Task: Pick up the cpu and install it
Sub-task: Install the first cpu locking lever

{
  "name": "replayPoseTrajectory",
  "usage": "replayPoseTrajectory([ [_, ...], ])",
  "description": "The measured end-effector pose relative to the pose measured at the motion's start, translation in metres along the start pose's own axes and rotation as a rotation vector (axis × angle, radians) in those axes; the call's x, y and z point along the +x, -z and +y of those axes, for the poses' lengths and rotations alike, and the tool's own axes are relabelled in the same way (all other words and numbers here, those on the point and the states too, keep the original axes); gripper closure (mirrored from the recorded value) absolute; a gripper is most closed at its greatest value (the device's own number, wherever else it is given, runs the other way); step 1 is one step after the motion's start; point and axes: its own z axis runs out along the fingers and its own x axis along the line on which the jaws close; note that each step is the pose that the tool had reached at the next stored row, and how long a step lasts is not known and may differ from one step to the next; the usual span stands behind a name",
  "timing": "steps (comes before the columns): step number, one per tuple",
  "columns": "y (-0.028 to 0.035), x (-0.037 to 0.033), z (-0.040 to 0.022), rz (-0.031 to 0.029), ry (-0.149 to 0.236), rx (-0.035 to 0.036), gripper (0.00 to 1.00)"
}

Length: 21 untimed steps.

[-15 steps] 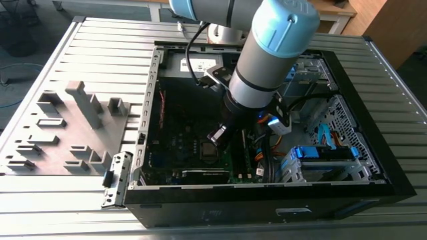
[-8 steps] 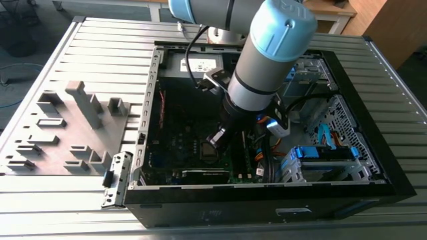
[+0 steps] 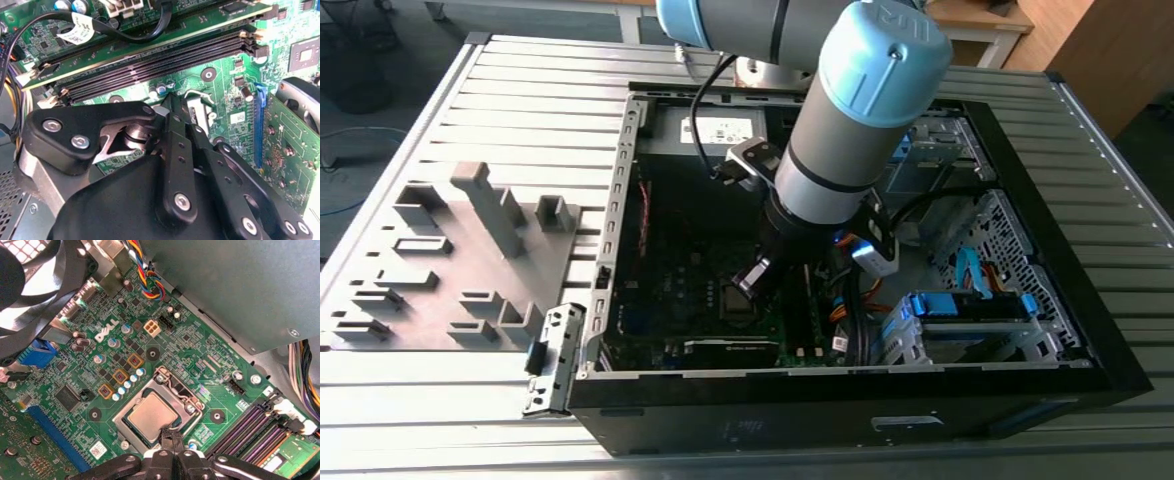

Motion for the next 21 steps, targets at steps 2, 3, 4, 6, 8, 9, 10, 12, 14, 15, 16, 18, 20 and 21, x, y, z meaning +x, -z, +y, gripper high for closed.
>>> replayPoseTrajectory([
  [2,-0.0004,-0.0001,-0.0001,-0.0001,0.000,-0.0001,0.89],
  [3,-0.0007,-0.0001,-0.0001,-0.0001,0.000,-0.0001,0.89],
  [4,-0.0009,-0.0002,-0.0001,-0.0001,0.000,-0.0001,0.89],
  [6,-0.0012,-0.0002,-0.0002,-0.0003,0.000,-0.0003,0.89],
  [8,-0.0012,-0.0002,-0.0002,-0.0005,0.000,-0.0005,0.89],
  [9,-0.0012,-0.0002,-0.0001,-0.0004,0.000,-0.0005,0.89],
  [10,-0.0012,-0.0002,-0.0002,-0.0005,0.000,-0.0005,0.89],
  [12,-0.0012,0.0001,-0.0004,-0.0009,0.000,-0.0010,0.89],
  [14,-0.0012,0.0000,-0.0004,-0.0011,0.000,-0.0012,0.89],
  [15,-0.0012,0.0000,-0.0004,-0.0011,0.000,-0.0012,0.89],
  [16,-0.0012,0.0000,-0.0004,-0.0012,0.000,-0.0012,0.89],
  [18,-0.0012,0.0000,-0.0004,-0.0011,0.000,-0.0012,0.89],
  [20,-0.0011,0.0004,-0.0003,-0.0027,0.001,-0.0027,0.89],
  [21,-0.0012,0.0007,-0.0002,-0.0044,0.001,-0.0042,0.89],
])
